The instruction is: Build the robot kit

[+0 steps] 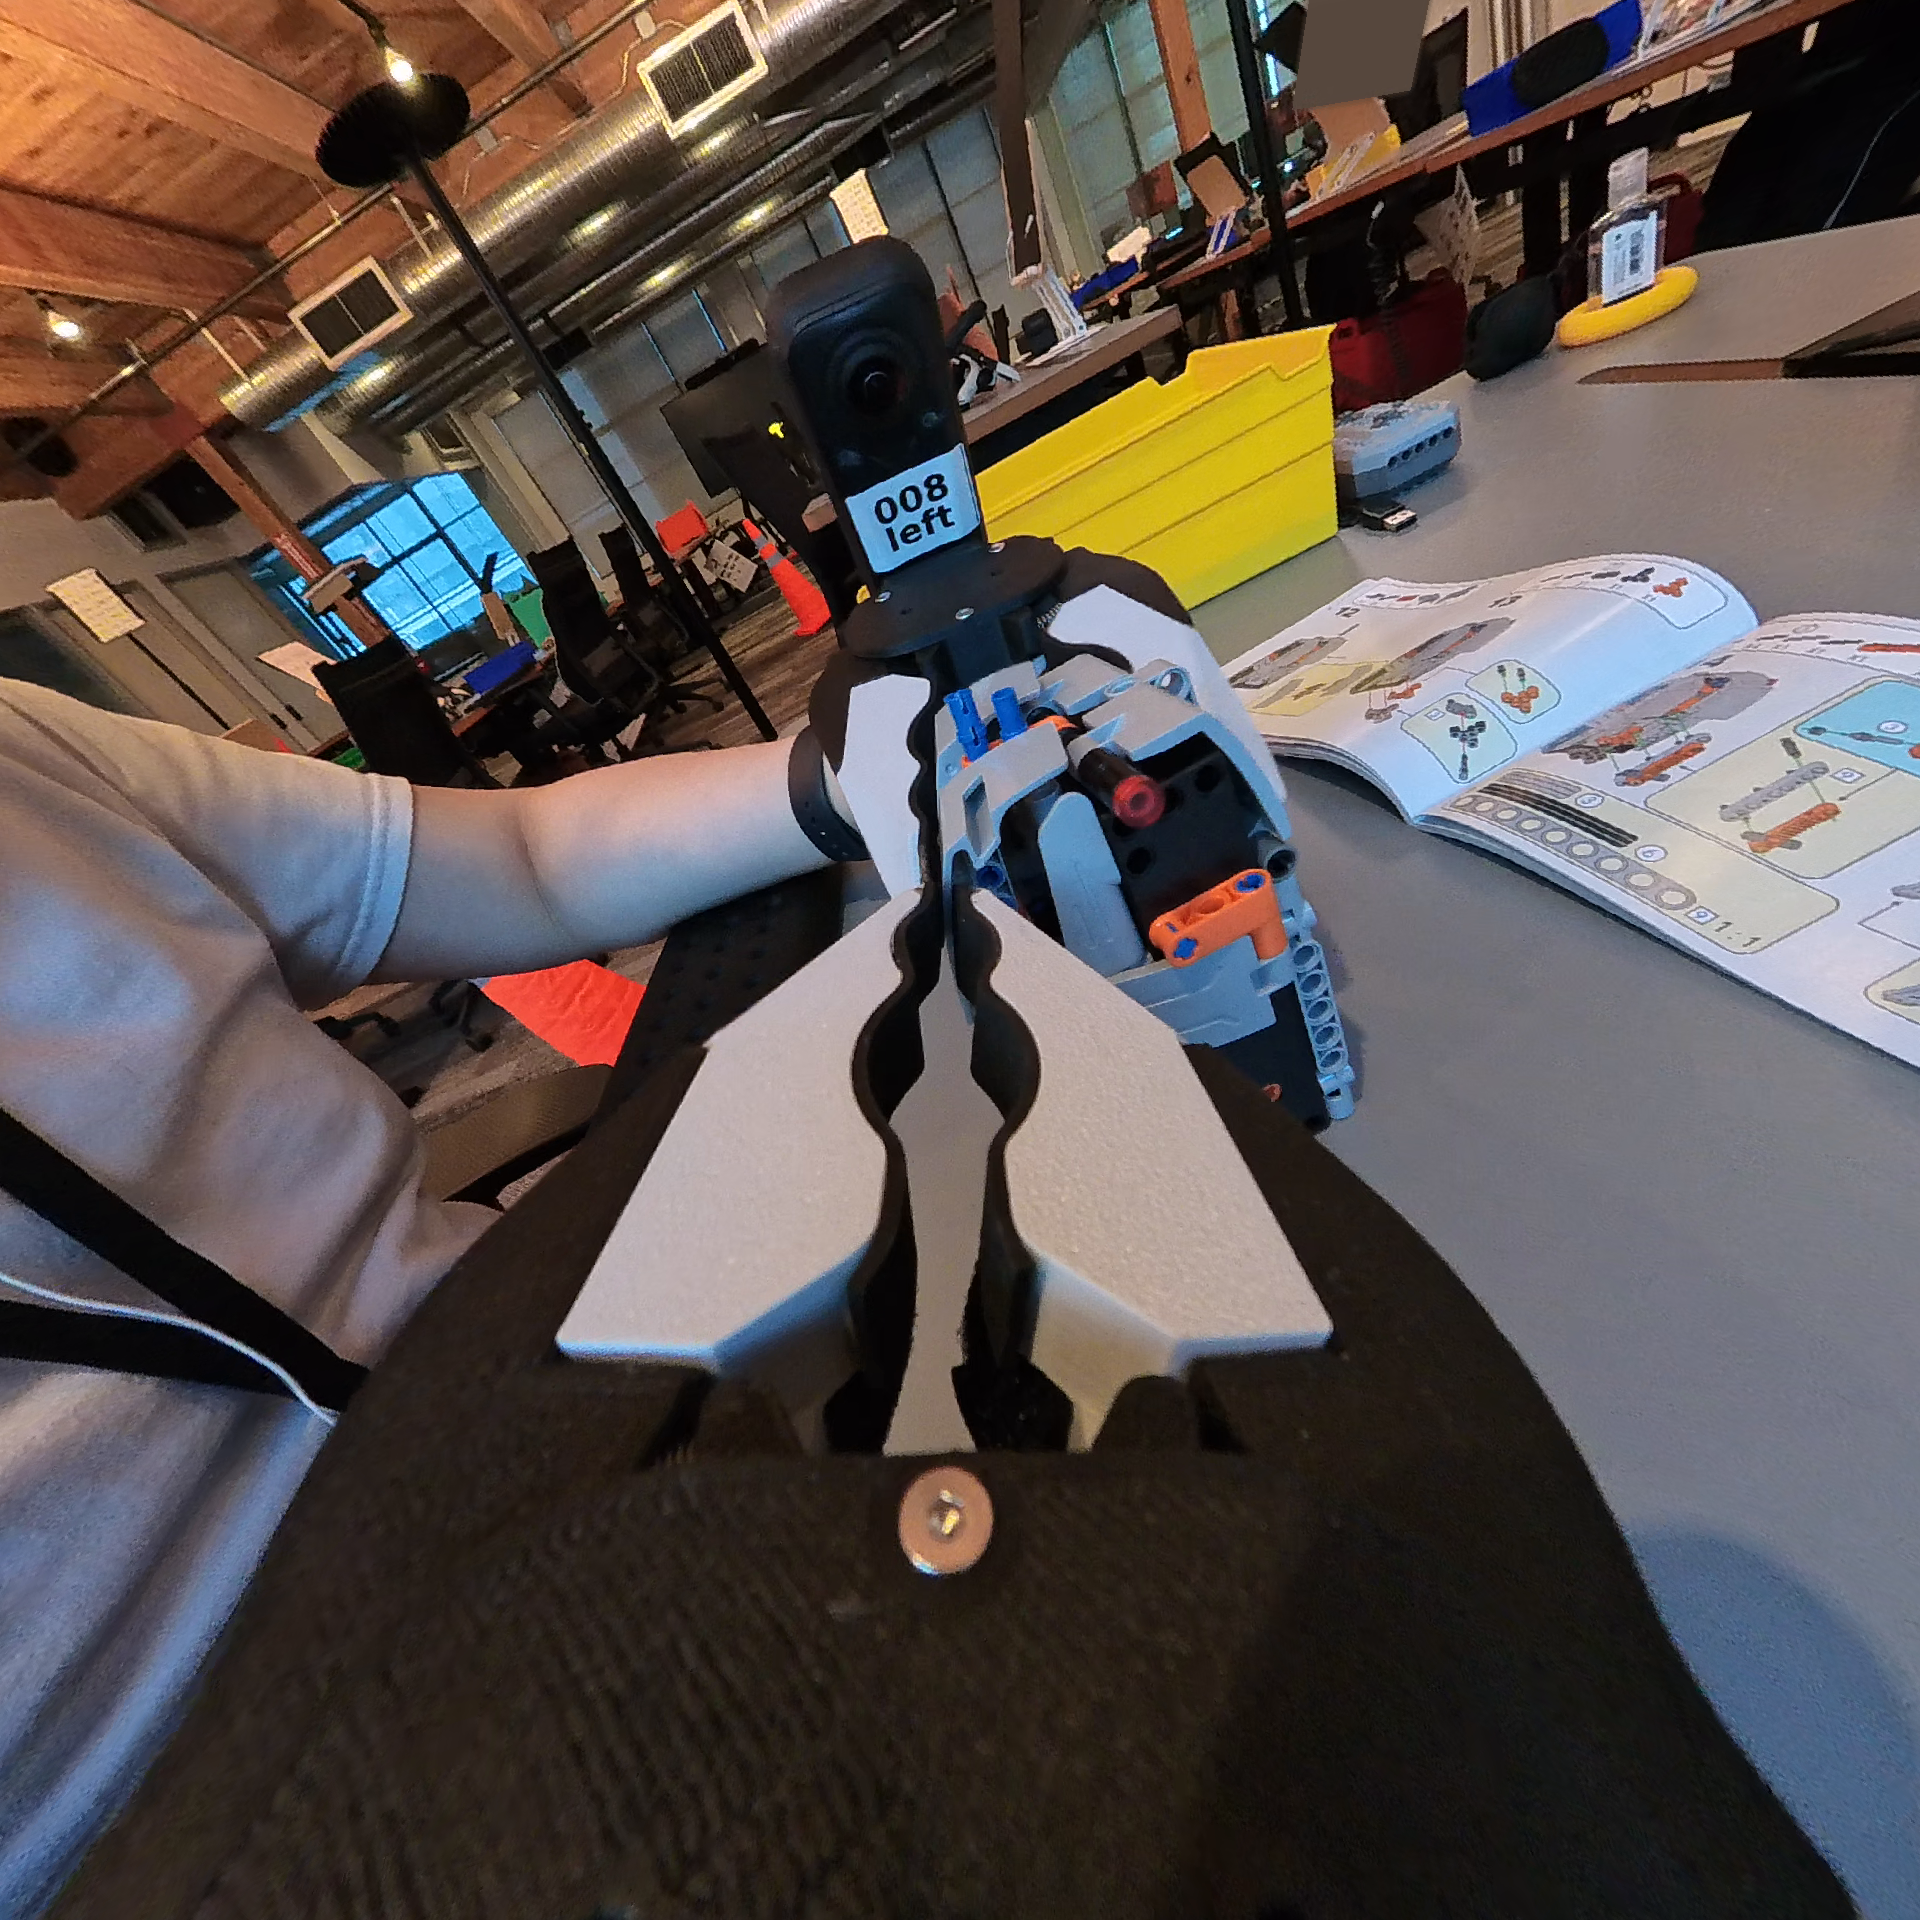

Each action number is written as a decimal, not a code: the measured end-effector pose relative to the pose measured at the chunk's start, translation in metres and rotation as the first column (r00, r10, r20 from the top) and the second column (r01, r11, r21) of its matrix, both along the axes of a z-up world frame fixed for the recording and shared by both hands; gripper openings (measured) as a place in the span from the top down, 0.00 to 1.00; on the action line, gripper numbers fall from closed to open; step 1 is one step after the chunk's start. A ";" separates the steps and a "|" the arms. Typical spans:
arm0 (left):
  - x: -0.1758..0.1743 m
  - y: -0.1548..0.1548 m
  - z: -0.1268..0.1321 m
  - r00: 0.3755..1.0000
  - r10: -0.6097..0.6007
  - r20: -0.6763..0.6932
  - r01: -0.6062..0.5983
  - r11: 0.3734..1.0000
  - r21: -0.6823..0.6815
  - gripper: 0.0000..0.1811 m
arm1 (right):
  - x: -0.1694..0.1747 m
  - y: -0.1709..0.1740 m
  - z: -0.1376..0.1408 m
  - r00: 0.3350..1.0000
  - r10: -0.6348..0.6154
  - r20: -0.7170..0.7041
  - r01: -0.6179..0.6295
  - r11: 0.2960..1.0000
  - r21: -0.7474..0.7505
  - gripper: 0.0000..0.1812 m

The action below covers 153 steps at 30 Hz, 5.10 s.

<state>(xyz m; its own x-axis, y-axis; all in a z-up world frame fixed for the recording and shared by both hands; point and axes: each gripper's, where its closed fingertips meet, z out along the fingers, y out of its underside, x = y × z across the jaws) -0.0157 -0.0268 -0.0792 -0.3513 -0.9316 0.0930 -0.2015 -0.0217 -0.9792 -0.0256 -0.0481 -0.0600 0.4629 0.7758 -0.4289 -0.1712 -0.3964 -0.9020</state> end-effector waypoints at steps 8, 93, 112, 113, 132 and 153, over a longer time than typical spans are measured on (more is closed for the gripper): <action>0.000 0.006 0.009 0.999 0.035 0.035 -0.034 0.999 -0.014 0.66 | 0.004 0.004 -0.001 0.999 -0.047 0.022 0.047 0.999 -0.008 1.00; -0.042 0.026 0.019 0.995 0.089 0.046 -0.091 0.996 0.023 0.52 | -0.013 0.040 -0.003 0.950 -0.046 0.308 -0.026 0.974 0.225 0.72; -0.034 0.024 0.011 0.995 0.068 0.069 -0.062 0.994 -0.086 0.63 | -0.018 0.040 -0.005 0.946 -0.033 0.323 -0.031 0.981 0.191 0.71; -0.034 0.024 0.011 0.995 0.077 0.069 -0.071 0.994 -0.084 0.63 | -0.018 0.040 -0.005 0.948 -0.038 0.315 -0.020 0.984 0.179 0.71; -0.031 0.018 0.011 0.979 0.199 0.040 -0.197 0.979 -0.060 0.66 | 0.006 0.005 0.025 0.898 -0.322 0.300 0.205 0.910 0.361 0.91; -0.028 0.010 0.018 0.977 0.203 0.063 -0.197 0.977 -0.082 0.65 | -0.009 -0.006 0.001 0.995 0.031 -0.093 -0.046 0.984 -0.169 1.00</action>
<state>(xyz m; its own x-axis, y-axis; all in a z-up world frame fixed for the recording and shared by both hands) -0.0432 -0.0170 -0.0616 -0.1667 -0.9750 0.1467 -0.1162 -0.1283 -0.9849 -0.0343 -0.0545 -0.0594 0.3875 0.7039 -0.5953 -0.2302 -0.5514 -0.8019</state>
